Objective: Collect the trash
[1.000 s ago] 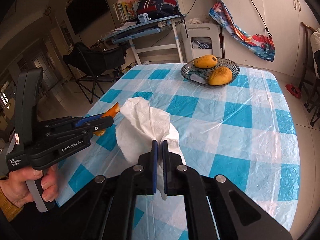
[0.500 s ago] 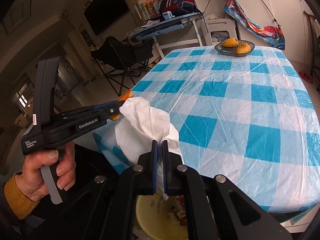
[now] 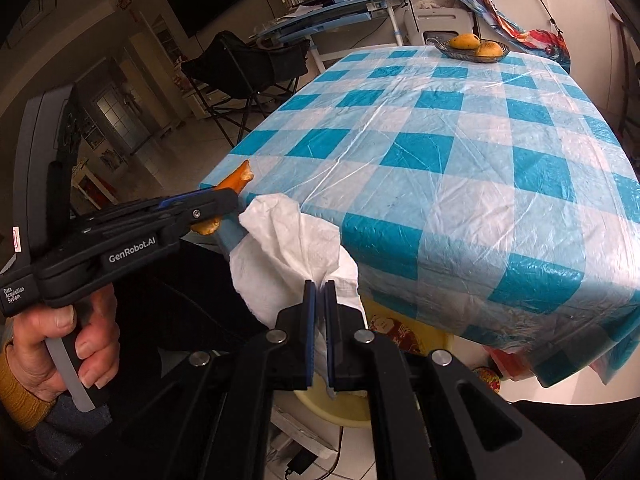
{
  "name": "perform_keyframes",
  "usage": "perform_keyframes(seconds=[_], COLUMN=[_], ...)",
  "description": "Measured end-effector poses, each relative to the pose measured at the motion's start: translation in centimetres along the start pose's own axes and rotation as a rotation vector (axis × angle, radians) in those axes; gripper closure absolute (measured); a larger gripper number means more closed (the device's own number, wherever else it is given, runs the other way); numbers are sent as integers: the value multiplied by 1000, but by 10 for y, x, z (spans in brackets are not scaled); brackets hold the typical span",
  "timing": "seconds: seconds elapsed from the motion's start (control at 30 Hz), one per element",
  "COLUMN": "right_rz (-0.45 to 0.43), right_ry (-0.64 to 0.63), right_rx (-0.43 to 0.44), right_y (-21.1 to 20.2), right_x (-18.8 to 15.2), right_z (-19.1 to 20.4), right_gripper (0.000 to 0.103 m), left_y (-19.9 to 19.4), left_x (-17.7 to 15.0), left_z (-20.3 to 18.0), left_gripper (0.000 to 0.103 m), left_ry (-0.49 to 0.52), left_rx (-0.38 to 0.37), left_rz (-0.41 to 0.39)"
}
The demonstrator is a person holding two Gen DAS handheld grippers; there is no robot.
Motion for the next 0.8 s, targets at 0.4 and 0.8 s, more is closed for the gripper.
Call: perform_keyframes(seconds=[0.4, 0.8], right_rz=[-33, -435], right_ry=[21, -81], right_rx=[-99, -465], right_y=[-7, -87], right_x=[-5, 3], right_z=[-9, 21], right_gripper=[62, 12], left_y=[4, -69], left_x=[-16, 19], left_z=[-5, 17], left_gripper=[58, 22], left_ry=[20, -89], left_rx=[29, 111], left_rz=[32, -327])
Point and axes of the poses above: each gripper's, at about its wrist camera, not at the fingertips, and y roughly the way its jaws point, z to its left, x to its top, the point moved 4 cm from there along y, roughly the way its jaws point, and after that the axes turned 15 degrees about x, right-handed, at the moved point
